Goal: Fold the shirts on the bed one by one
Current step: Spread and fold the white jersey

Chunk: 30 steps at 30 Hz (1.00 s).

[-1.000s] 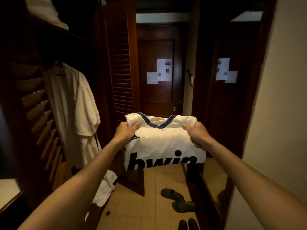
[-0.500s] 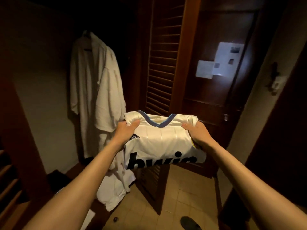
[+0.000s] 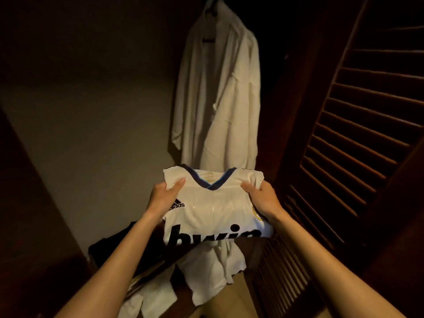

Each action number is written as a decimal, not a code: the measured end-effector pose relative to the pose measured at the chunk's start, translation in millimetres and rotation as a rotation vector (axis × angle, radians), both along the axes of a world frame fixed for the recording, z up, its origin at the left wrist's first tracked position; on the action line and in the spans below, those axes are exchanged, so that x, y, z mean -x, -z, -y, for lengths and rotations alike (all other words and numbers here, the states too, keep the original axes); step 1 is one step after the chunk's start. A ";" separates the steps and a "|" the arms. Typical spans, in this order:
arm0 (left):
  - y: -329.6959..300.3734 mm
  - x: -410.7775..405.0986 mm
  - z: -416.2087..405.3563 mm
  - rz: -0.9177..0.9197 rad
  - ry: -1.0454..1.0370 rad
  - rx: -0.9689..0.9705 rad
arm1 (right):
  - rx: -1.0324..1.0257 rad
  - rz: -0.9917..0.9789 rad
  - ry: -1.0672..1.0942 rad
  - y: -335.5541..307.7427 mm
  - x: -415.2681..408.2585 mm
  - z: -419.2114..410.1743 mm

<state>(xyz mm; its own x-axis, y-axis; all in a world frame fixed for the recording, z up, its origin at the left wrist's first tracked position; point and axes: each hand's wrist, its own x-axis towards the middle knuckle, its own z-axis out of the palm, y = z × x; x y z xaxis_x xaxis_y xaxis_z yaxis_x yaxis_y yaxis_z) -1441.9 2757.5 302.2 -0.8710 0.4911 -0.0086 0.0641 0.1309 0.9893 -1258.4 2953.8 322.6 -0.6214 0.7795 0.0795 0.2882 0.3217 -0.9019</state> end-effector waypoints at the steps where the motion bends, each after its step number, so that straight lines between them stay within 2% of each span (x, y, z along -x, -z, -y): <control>1: 7.7 10.6 -0.3 0.013 -0.041 0.011 | 0.017 0.014 -0.032 8.7 19.6 -7.1; 8: 71.6 94.7 27.9 0.076 -0.379 0.120 | 0.072 0.060 -0.355 86.4 170.0 -18.5; 12: 123.1 124.7 46.4 0.232 -0.479 0.436 | 0.119 0.113 -0.492 147.6 238.5 -9.8; 16: 188.2 124.9 55.3 0.323 -0.563 0.449 | 0.159 0.202 -0.605 216.5 273.6 3.2; 19: 243.1 116.4 65.2 0.485 -0.598 0.274 | 0.212 0.260 -0.630 272.8 286.3 13.0; 24: 318.2 127.9 83.0 0.448 -0.712 0.312 | 0.446 0.323 -0.670 341.1 306.2 34.0; 27: 341.8 166.7 91.9 0.447 -0.769 0.250 | 0.440 0.262 -0.683 365.8 348.0 43.7; 30: 366.2 221.3 109.9 0.321 -0.768 0.262 | 0.453 0.189 -0.651 387.9 404.4 53.4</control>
<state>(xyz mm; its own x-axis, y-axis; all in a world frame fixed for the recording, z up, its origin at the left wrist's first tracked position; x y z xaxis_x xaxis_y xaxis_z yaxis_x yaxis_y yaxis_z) -1663.1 2647.6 -64.0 -0.8965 -0.2835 -0.3404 -0.4116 0.2492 0.8766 -1662.8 2900.3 -65.2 -0.9324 0.1888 -0.3083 0.3294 0.0924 -0.9397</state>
